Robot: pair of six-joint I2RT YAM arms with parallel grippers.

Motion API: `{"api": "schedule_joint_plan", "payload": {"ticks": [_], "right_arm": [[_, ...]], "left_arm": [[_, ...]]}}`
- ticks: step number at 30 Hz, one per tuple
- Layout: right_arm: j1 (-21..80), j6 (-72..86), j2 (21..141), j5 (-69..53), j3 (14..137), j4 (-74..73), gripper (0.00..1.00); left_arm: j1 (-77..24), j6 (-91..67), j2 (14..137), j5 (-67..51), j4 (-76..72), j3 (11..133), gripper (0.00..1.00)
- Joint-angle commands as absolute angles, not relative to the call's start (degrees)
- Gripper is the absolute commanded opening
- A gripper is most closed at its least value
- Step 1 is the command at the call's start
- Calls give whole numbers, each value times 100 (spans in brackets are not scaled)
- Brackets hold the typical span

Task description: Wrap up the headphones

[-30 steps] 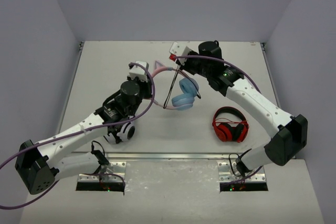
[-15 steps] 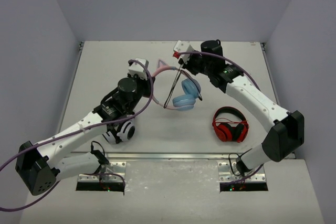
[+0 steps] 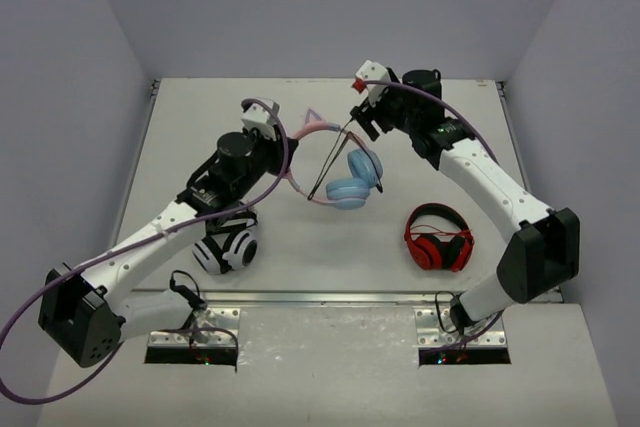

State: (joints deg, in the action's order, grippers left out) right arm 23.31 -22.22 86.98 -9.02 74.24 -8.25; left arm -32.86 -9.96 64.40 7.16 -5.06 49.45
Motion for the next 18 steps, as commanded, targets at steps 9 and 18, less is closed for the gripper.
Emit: {"api": "schedule_joint_plan", "payload": {"ticks": [9, 18], "right_arm": [[1451, -1126, 9123, -659, 7277, -105, 77], [677, 588, 9492, -1, 7936, -826, 79]], "left_arm": [[-2567, -1310, 6767, -817, -1354, 5748, 0], [-1820, -837, 7962, -2547, -1186, 6776, 0]]}}
